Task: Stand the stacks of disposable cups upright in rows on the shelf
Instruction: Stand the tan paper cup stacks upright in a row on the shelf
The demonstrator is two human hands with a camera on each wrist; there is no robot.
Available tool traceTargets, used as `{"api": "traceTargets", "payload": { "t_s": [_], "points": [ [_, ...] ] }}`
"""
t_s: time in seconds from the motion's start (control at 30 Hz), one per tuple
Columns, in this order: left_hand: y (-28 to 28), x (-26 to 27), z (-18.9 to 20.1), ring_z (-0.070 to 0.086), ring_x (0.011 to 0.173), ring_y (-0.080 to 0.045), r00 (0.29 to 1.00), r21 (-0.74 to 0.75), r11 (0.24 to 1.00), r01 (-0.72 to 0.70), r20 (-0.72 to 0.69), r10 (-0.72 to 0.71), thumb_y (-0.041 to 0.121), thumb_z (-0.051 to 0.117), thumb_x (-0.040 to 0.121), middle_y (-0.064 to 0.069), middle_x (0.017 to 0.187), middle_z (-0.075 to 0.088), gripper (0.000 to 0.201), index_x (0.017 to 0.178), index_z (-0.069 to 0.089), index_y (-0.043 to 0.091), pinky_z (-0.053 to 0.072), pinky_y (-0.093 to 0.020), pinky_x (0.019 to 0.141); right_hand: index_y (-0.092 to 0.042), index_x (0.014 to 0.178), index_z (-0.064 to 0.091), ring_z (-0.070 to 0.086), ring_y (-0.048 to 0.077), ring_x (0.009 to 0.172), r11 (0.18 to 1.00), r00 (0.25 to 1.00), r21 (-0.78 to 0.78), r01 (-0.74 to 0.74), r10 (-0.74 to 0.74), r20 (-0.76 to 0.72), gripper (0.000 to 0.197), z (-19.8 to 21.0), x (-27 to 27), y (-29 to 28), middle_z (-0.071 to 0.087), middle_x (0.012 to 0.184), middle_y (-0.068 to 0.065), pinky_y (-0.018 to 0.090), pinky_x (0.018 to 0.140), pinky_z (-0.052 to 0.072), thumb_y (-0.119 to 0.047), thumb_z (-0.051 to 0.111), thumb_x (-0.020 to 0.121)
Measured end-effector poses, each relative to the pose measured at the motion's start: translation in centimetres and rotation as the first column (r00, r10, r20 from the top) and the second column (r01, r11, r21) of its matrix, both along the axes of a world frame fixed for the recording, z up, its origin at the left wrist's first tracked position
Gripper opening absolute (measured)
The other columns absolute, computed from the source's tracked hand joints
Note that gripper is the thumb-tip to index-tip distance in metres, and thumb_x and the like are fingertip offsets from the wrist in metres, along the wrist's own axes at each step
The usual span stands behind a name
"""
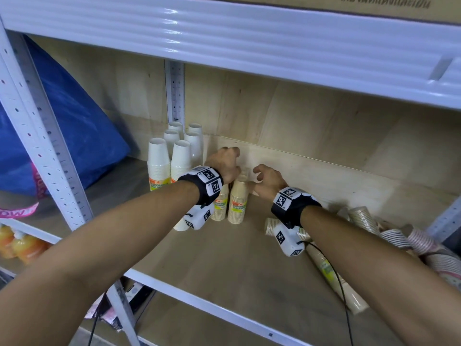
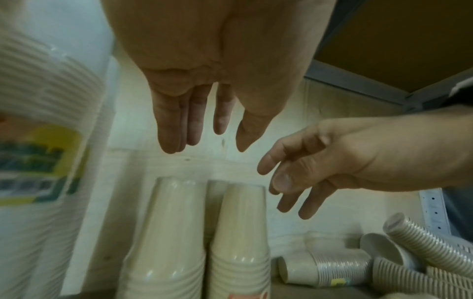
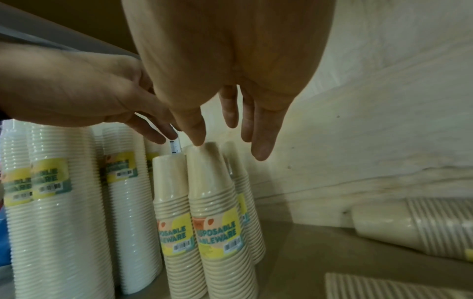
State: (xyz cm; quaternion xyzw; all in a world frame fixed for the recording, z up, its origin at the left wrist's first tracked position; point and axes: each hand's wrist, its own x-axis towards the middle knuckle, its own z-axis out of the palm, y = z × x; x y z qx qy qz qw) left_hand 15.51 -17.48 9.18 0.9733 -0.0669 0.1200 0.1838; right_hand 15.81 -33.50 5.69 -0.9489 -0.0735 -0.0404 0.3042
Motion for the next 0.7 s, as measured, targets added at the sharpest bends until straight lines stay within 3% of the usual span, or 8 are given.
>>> {"api": "traceTargets", "payload": {
  "t_s": [0.27, 0.4, 0.57, 0.7],
  "points": [
    [-4.3, -0.3, 1.8, 0.059, 0.112, -0.028, 0.991, -0.025, 0.990, 0.136, 0.011, -0.136, 0.030, 0.060, 0.091, -0.009, 0.129, 0.059, 0.045, 0.133, 0.051, 0.021, 0.049, -0.033, 0.086, -0.019, 0.130, 0.053, 0.060, 0.024, 0.107, 0.992, 0.993, -0.059, 0.115, -0.114, 0.020, 0.051, 2.5, -2.3, -5.2, 0.062, 0.119, 0.007, 0.032, 0.089, 0.049, -0.032, 0.070, 0.083],
    [-7.0, -0.5, 1.1, 0.057, 0.115, -0.026, 0.963, -0.036, 0.964, 0.262, -0.053, -0.264, 0.033, 0.063, 0.089, -0.008, 0.132, 0.057, 0.047, 0.134, 0.052, 0.025, 0.048, -0.035, 0.096, -0.019, 0.126, 0.055, 0.062, 0.023, 0.102, 0.980, 0.984, -0.087, 0.177, -0.177, 0.004, 0.049, 3.2, -4.1, -8.3, 0.064, 0.114, 0.006, 0.033, 0.087, 0.050, -0.031, 0.071, 0.082],
    [-10.2, -1.2, -0.3, 0.060, 0.112, -0.025, 0.926, -0.035, 0.934, 0.356, -0.122, -0.358, 0.035, 0.066, 0.087, -0.006, 0.131, 0.057, 0.047, 0.132, 0.052, 0.029, 0.049, -0.036, 0.097, -0.020, 0.124, 0.054, 0.061, 0.020, 0.098, 0.960, 0.966, -0.122, 0.253, -0.258, -0.029, 0.049, 3.3, -6.6, -11.6, 0.066, 0.107, 0.005, 0.032, 0.083, 0.050, -0.031, 0.072, 0.080],
    [-12.1, -1.7, -1.9, 0.058, 0.115, -0.025, 0.887, -0.020, 0.902, 0.432, -0.171, -0.429, 0.033, 0.067, 0.088, -0.007, 0.133, 0.056, 0.048, 0.134, 0.053, 0.024, 0.047, -0.035, 0.097, -0.020, 0.122, 0.054, 0.060, 0.019, 0.097, 0.943, 0.949, -0.149, 0.296, -0.309, -0.069, 0.046, 2.2, -8.9, -13.8, 0.066, 0.107, 0.004, 0.028, 0.077, 0.046, -0.030, 0.072, 0.080]
  ]
}}
